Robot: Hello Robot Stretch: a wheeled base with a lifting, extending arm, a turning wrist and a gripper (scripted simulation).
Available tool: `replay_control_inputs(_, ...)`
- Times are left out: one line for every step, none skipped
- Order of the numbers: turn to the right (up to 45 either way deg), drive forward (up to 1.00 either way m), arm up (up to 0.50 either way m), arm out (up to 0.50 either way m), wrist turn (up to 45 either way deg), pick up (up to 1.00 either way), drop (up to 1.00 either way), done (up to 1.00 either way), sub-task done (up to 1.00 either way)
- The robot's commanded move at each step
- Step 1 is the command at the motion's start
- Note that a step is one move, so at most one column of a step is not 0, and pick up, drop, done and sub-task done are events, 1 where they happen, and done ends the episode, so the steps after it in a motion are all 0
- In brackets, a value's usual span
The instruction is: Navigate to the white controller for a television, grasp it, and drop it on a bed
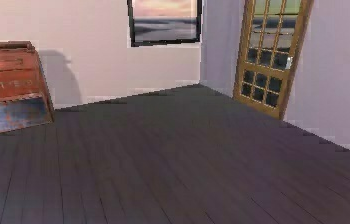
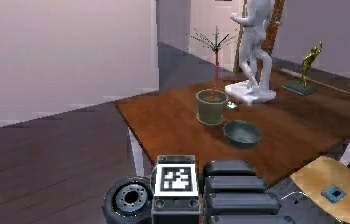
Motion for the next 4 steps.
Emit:
replay_control_inputs(0.0, 0.05, 0.0, 0.0, 0.0, 0.0, 0.0, 0.0, 0.0)
replay_control_inputs(45.0, 0.0, 0.0, 0.0, 0.0, 0.0, 0.0, 0.0, 0.0)
replay_control_inputs(12.0, 0.0, 0.0, 0.0, 0.0, 0.0, 0.0, 0.0, 0.0)
replay_control_inputs(0.0, 1.0, 0.0, 0.0, 0.0, 0.0, 0.0, 0.0, 0.0)
